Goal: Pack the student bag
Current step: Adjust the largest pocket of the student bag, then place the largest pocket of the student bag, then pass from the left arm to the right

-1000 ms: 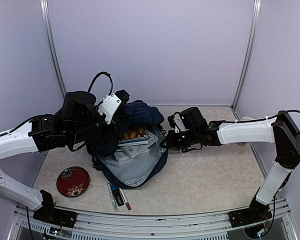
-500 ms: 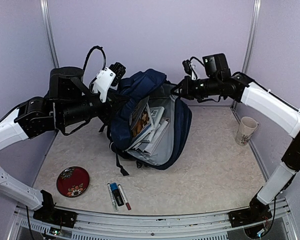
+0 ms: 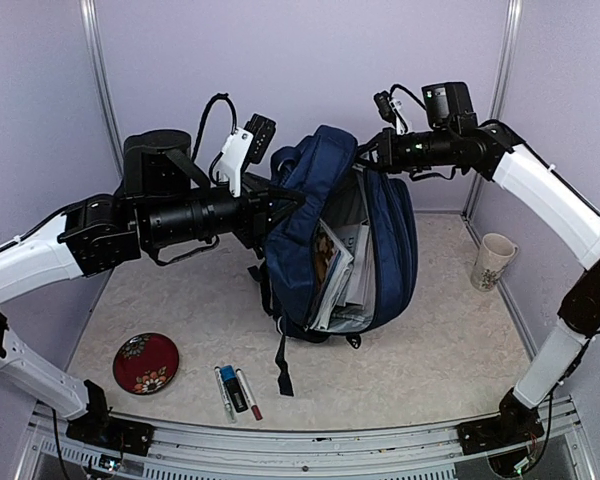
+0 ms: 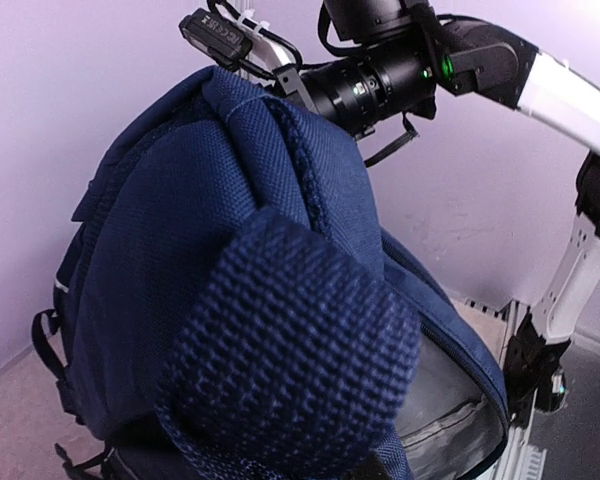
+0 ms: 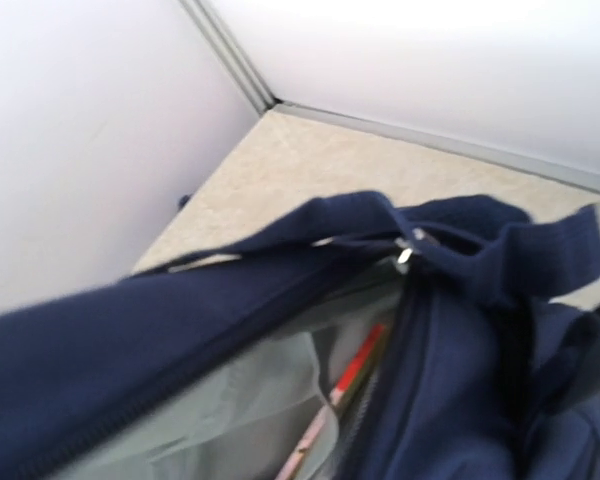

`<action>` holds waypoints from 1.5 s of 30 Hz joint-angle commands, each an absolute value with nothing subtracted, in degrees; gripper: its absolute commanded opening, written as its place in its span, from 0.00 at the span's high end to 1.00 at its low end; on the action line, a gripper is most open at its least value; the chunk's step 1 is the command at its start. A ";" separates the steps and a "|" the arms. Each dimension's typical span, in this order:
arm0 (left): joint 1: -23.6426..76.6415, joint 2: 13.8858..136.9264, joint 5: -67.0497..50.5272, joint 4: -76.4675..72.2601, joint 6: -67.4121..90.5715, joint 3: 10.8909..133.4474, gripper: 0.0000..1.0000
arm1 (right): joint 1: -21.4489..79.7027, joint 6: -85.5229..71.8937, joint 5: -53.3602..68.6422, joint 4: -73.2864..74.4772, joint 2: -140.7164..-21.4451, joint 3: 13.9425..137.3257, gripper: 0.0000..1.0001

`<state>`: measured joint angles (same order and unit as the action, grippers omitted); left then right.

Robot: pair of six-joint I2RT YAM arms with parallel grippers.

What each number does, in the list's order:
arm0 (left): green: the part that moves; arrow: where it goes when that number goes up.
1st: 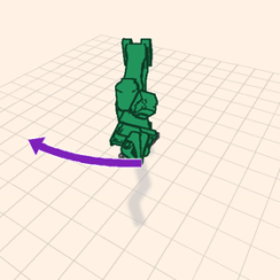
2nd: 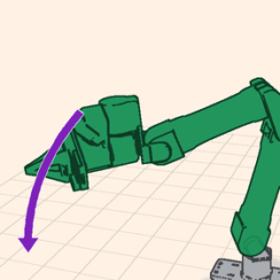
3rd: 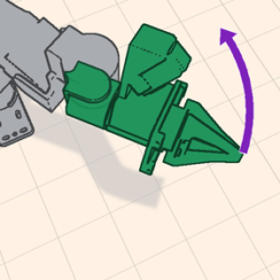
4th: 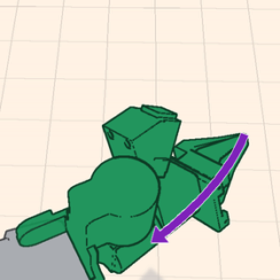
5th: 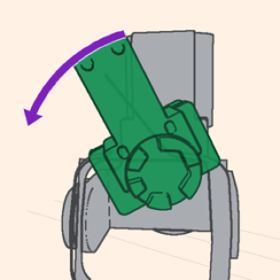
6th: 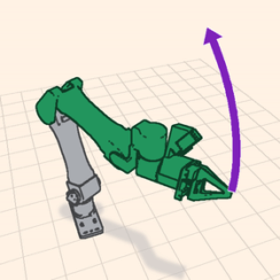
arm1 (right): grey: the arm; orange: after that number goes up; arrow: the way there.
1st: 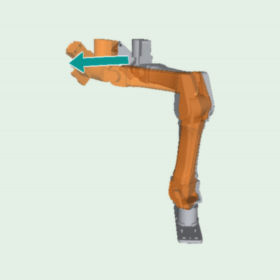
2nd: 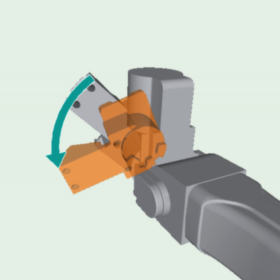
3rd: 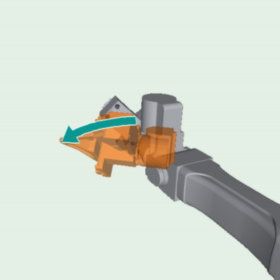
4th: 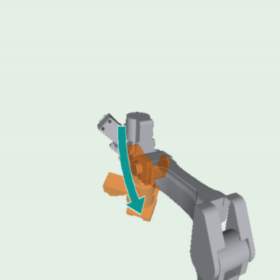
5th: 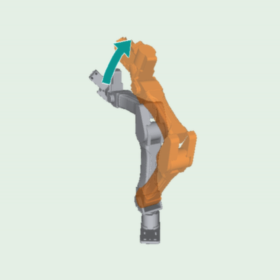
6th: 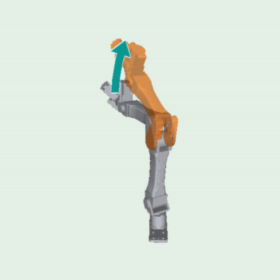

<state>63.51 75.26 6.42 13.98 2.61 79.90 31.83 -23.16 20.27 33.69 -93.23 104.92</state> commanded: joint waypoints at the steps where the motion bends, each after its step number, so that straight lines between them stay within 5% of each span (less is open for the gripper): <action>1: 58.13 77.02 0.32 -8.13 11.98 86.60 1.00 | 28.26 -17.02 22.73 28.65 -98.75 113.25 1.00; 5: 54.99 78.71 8.71 -10.22 16.18 88.23 1.00 | 25.95 -13.82 27.98 33.43 -105.42 120.33 0.96; 11: 54.58 80.17 18.45 -17.01 15.46 88.32 1.00 | 25.05 -9.10 27.22 44.52 -108.52 128.51 0.46; 14: 54.58 80.22 22.72 -21.02 15.83 86.33 1.00 | 25.05 -9.76 28.69 43.74 -104.87 124.42 0.11; 16: 54.58 80.28 24.30 -23.74 16.48 84.78 1.00 | 25.07 -8.68 30.02 44.11 -102.44 122.46 0.01; 31: 54.49 80.98 28.26 -27.17 11.20 86.19 1.00 | 34.33 8.11 34.11 44.61 -81.44 104.14 0.03; 38: 54.49 79.67 28.45 -25.66 10.37 85.37 1.00 | 47.61 20.37 15.30 51.56 -83.92 99.06 0.07; 45: 54.10 77.84 28.04 -25.69 10.08 82.94 1.00 | 52.36 25.34 -0.74 50.35 -84.10 92.11 0.01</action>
<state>54.83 84.62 26.63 -8.10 14.46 81.14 51.09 20.56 12.08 49.54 -84.12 94.26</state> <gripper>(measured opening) 0.117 0.983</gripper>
